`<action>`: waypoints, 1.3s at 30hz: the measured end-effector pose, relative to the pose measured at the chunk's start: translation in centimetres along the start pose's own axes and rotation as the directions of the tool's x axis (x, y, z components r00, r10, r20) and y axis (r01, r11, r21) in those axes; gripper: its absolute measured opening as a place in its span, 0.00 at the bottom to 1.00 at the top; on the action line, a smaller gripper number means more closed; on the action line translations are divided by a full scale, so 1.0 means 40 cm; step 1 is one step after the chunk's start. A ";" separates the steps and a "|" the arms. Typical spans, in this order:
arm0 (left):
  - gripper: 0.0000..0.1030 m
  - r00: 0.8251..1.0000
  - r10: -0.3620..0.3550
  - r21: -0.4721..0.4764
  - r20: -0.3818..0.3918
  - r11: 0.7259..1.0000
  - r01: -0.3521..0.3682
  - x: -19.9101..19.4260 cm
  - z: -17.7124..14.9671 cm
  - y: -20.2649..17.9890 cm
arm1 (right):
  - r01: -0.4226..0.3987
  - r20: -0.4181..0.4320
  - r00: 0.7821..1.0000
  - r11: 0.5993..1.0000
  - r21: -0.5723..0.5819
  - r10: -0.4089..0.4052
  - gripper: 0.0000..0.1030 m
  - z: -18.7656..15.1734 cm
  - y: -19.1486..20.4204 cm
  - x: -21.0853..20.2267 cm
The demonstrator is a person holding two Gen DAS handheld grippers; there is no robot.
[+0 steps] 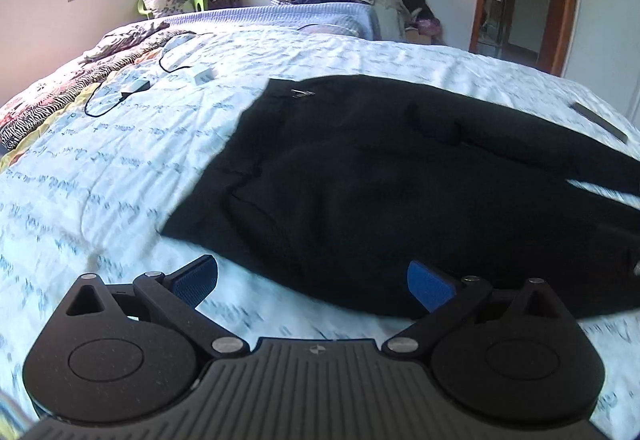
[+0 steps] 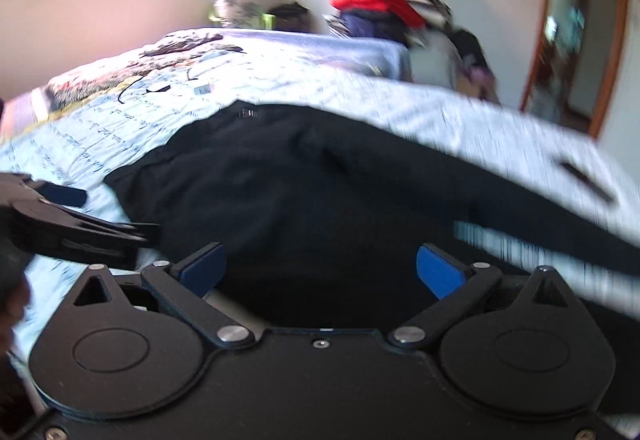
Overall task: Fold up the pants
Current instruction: 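Grasp the trouser waistband with the right tool while the left tool grasps the waistband beside it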
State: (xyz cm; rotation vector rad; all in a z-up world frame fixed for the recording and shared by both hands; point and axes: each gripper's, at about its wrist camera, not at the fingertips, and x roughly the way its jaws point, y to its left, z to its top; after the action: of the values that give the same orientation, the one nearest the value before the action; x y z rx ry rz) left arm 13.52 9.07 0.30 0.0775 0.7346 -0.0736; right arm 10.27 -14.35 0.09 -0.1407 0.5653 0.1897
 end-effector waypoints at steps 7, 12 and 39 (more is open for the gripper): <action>0.99 0.991 0.116 0.057 0.061 0.991 -0.120 0.134 0.179 0.107 | 0.069 -0.019 0.997 0.989 -0.133 -0.072 1.00 0.198 -0.088 0.244; 0.99 0.985 0.140 0.225 0.103 0.961 -0.160 0.264 0.294 0.110 | -0.114 -0.077 0.991 0.987 -0.110 0.106 0.99 0.292 -0.185 0.443; 0.98 0.838 -0.505 0.266 -0.208 0.795 0.545 0.815 0.516 0.186 | -0.511 -0.421 0.801 0.853 -0.110 0.425 0.38 0.352 -0.275 0.841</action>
State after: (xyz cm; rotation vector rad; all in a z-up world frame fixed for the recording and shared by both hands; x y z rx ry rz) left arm 52.09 13.19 -6.00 0.1834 0.8513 -0.7340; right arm 47.77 -17.77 -5.53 -0.2535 0.9708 0.7292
